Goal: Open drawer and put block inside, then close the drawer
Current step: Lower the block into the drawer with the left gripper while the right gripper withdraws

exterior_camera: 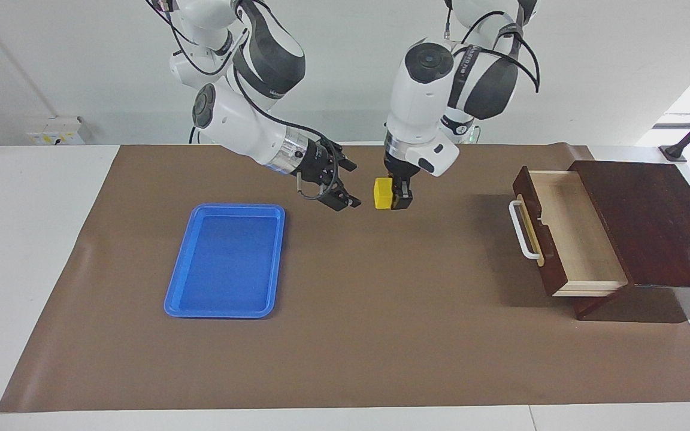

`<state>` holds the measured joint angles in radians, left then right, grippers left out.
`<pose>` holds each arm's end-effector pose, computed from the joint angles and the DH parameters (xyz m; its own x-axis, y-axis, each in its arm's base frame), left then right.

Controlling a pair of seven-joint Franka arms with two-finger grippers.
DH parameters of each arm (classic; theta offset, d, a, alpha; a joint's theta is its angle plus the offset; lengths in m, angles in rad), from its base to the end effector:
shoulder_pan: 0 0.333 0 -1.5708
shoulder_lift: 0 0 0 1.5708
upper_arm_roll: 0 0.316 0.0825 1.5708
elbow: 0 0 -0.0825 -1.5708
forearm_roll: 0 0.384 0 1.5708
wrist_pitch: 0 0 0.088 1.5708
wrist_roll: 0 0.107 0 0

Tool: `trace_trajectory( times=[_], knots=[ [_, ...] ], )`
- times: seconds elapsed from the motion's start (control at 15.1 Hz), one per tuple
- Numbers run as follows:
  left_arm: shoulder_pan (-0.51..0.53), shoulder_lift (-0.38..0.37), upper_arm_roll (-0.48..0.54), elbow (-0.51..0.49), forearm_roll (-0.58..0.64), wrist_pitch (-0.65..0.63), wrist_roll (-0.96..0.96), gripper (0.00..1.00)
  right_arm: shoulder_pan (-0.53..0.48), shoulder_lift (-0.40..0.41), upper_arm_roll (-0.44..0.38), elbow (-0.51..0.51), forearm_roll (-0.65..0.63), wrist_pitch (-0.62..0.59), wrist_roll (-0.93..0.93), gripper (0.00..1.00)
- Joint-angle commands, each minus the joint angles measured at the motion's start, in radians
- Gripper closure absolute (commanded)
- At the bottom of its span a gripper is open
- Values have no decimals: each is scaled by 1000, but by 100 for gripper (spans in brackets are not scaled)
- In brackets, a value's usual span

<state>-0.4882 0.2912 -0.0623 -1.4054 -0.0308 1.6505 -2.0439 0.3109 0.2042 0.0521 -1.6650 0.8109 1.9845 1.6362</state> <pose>0.5500 -0.3350 0.5351 0.0713 0.9972 -0.0223 0.9954 -0.0725 -0.0627 0.5846 0.2678 0.5148 -0.0231 -0.7155 -0.6982 -0.9984 -0.0195 0.0531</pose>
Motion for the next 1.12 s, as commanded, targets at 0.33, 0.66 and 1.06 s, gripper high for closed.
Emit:
trace_trajectory(
  times=[0.33, 0.66, 1.06],
  knots=[
    [321, -128, -4, -128, 43, 2, 439, 100, -203, 46, 8, 157, -300, -269, -447, 0],
    [502, -185, -4, -274, 58, 133, 636, 100, -251, 9, 5, 156, -476, -377, -950, 0],
    [599, -228, -5, -405, 85, 268, 697, 100, -326, -52, 5, 146, -657, -457, -1457, 0]
  ],
)
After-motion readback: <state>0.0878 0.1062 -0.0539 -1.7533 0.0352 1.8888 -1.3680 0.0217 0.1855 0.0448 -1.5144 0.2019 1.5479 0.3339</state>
